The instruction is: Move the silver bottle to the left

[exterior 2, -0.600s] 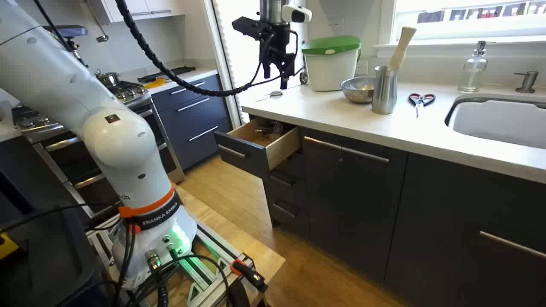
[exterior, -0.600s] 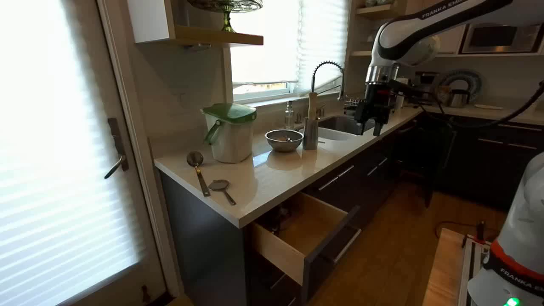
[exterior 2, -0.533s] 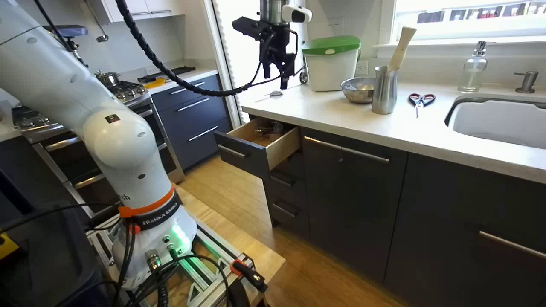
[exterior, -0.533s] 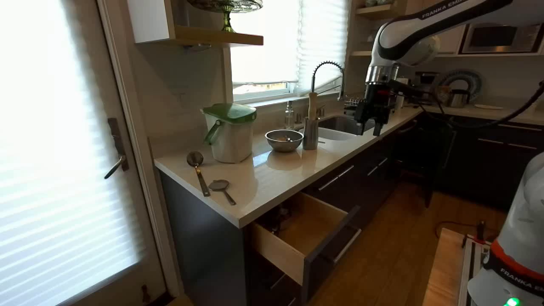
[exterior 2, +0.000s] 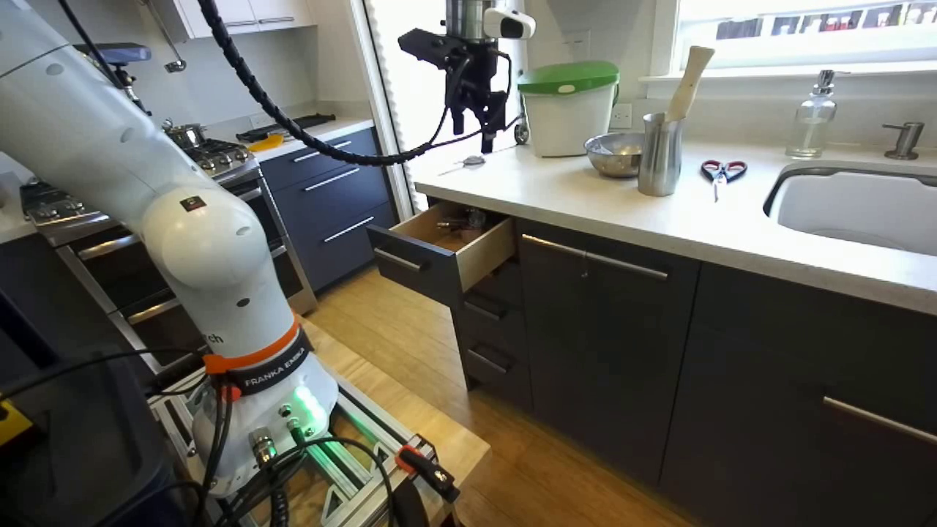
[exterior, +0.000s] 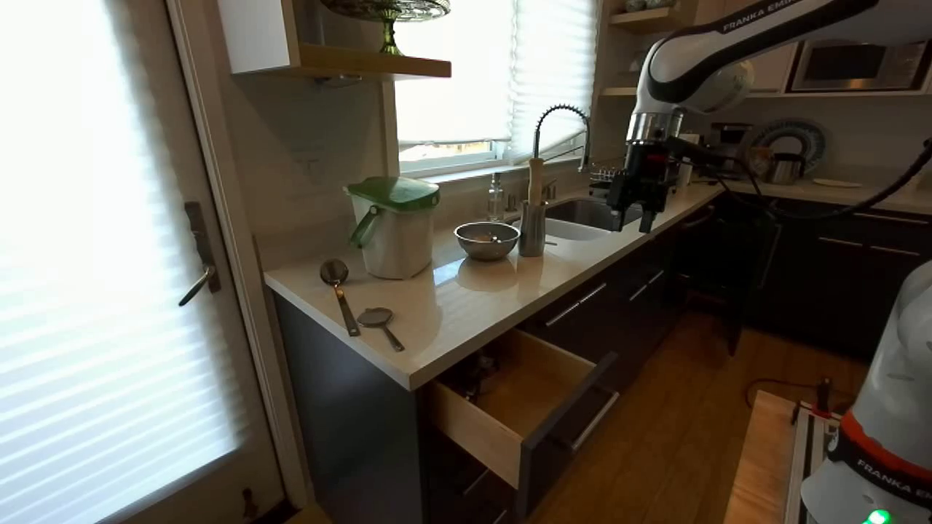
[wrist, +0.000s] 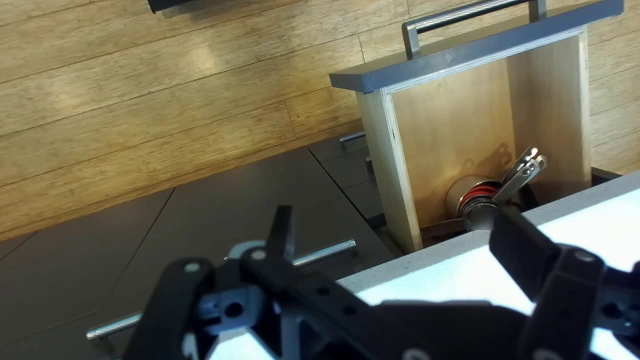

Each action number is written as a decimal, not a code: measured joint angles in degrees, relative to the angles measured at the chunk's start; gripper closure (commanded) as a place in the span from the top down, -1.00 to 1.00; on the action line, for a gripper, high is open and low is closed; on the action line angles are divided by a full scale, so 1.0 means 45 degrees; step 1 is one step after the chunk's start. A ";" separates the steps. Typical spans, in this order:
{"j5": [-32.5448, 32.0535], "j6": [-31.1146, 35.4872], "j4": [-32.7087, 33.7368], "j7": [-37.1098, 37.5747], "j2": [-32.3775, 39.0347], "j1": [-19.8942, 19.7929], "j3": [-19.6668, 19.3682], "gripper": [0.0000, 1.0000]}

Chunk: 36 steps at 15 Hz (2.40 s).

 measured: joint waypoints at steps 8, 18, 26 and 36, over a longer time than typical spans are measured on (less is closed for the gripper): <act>0.0000 0.0000 0.0000 0.0000 0.0000 0.0000 0.0000 1.00; 0.0279 0.0513 0.0460 0.0226 0.0228 -0.0243 -0.0018 1.00; 0.1681 -0.0479 0.5399 0.2586 0.3930 -0.1385 -0.0751 1.00; 0.3658 -0.1629 1.1014 0.6911 0.8501 -0.2209 -0.0762 1.00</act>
